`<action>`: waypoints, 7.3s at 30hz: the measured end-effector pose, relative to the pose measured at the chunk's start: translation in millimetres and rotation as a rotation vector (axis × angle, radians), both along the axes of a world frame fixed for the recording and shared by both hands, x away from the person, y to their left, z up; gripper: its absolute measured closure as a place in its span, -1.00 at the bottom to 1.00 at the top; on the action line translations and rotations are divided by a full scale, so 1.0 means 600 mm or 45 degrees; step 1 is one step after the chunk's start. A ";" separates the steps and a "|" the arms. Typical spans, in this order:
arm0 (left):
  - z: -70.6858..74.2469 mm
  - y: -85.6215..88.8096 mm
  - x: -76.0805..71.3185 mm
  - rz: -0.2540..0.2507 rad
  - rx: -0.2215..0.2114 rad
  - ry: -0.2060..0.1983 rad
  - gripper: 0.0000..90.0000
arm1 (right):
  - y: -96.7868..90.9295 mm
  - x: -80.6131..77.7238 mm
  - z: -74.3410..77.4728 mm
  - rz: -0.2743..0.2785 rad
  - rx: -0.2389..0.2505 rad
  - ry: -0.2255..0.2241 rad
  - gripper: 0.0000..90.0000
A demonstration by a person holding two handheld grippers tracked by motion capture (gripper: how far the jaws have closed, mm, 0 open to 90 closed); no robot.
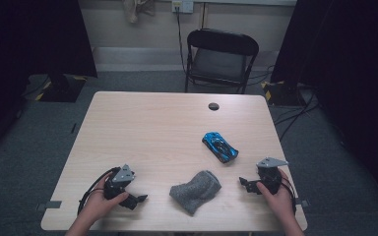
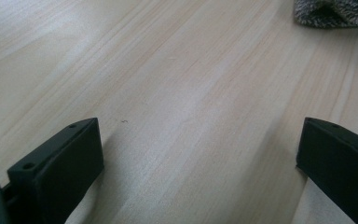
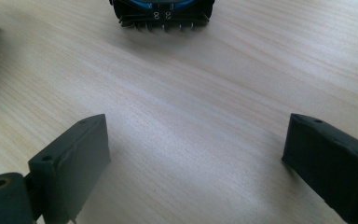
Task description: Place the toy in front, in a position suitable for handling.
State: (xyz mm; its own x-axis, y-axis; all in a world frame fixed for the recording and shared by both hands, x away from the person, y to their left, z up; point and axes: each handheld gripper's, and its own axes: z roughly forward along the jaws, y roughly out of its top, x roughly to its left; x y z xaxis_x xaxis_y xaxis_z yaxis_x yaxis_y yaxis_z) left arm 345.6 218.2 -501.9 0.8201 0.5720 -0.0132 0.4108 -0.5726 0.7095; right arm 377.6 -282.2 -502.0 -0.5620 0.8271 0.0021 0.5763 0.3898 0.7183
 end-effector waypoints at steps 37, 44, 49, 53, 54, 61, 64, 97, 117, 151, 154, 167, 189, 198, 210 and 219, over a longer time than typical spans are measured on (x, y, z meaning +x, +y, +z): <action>0.054 -0.092 -0.018 -0.084 -0.107 0.135 -0.64 | 0.000 0.000 0.000 0.002 0.000 -0.002 -0.86; 0.070 -0.138 -0.016 -0.151 -0.130 0.133 -0.63 | 0.000 0.000 0.000 0.001 0.000 -0.001 -0.86; 0.078 -0.163 -0.013 -0.176 -0.121 0.143 -0.63 | 0.000 0.000 0.000 0.002 0.000 -0.002 -0.86; 0.083 -0.181 -0.012 -0.198 -0.117 0.130 -0.60 | 0.000 0.000 0.000 0.002 0.000 -0.002 -0.86; 0.083 -0.184 -0.011 -0.201 -0.114 0.128 -0.60 | 0.000 0.000 0.000 0.002 0.000 -0.002 -0.86; 0.082 -0.216 -0.005 -0.222 -0.104 0.131 -0.56 | 0.000 0.000 0.000 0.001 0.000 -0.002 -0.86; 0.079 -0.232 -0.004 -0.233 -0.110 0.139 -0.55 | 0.000 0.000 0.000 0.001 0.000 -0.002 -0.86; 0.025 -0.278 0.014 -0.228 -0.067 0.082 0.05 | 0.000 0.000 0.000 0.002 0.000 -0.002 -0.86; 0.033 -0.246 0.019 -0.255 -0.100 0.076 0.52 | 0.000 0.000 0.000 0.002 0.000 -0.002 -0.86; 0.055 0.025 0.036 0.051 -0.083 0.048 0.50 | 0.000 0.001 0.000 0.002 0.000 -0.002 -0.86; 0.051 0.037 0.037 0.067 -0.074 0.043 0.50 | 0.000 0.001 0.000 0.002 0.000 -0.002 -0.86; 0.019 0.052 0.032 0.082 -0.102 0.056 0.37 | 0.000 0.000 0.000 0.004 0.004 -0.002 -0.85; 0.023 0.031 0.027 0.091 -0.140 0.089 -0.55 | 0.012 0.027 0.030 0.037 0.029 -0.014 -0.68; 0.030 0.040 0.026 0.122 -0.158 0.060 -0.62 | 0.036 0.049 0.049 0.054 0.099 -0.013 -0.68; 0.029 0.039 0.025 0.113 -0.155 0.069 -0.62 | 0.081 0.093 0.061 0.085 0.106 0.009 -0.69; 0.028 0.037 0.026 0.107 -0.155 0.075 -0.63 | 0.101 0.127 0.052 0.075 0.103 0.041 -0.69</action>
